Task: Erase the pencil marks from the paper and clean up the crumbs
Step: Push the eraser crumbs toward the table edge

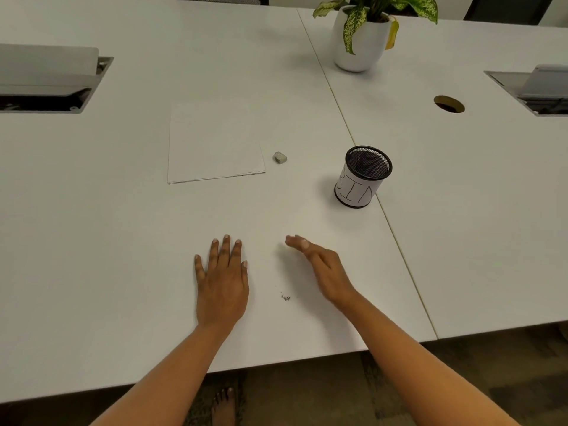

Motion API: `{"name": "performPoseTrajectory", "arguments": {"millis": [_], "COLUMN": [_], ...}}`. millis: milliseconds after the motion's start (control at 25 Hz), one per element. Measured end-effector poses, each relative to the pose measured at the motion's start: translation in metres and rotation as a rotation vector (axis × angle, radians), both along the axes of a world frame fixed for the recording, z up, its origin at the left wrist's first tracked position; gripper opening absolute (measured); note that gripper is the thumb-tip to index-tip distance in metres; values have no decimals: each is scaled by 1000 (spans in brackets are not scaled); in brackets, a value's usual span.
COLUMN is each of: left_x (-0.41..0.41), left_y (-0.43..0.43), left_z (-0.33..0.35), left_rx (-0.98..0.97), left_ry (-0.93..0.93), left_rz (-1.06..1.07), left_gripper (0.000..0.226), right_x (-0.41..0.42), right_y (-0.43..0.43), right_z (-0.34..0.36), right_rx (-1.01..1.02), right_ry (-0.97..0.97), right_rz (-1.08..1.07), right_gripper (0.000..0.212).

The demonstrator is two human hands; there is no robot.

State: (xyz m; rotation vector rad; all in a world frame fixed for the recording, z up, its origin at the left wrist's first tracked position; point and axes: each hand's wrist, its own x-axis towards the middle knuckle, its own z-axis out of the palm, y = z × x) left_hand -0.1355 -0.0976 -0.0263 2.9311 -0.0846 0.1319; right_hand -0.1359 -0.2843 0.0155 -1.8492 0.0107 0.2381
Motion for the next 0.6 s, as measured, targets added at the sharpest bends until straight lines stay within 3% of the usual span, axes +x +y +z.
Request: {"name": "performPoseTrajectory", "arguments": {"millis": [120, 240, 440, 600], "left_x": [0, 0, 0, 0], "left_y": [0, 1, 0, -1], "left_z": [0, -1, 0, 0], "left_rx": [-17, -18, 3, 3], "left_ry": [2, -8, -13, -10], "left_rz": [4, 12, 4, 8], "left_gripper": [55, 56, 53, 53], "right_x": [1, -16, -41, -29], "right_y": [10, 5, -16, -20], "right_z": [-12, -21, -12, -3], "right_rx": [-469, -628, -431, 144], "right_ry": [-93, -218, -71, 132], "right_rz": [438, 704, 778, 261], "right_gripper": [42, 45, 46, 52]}}
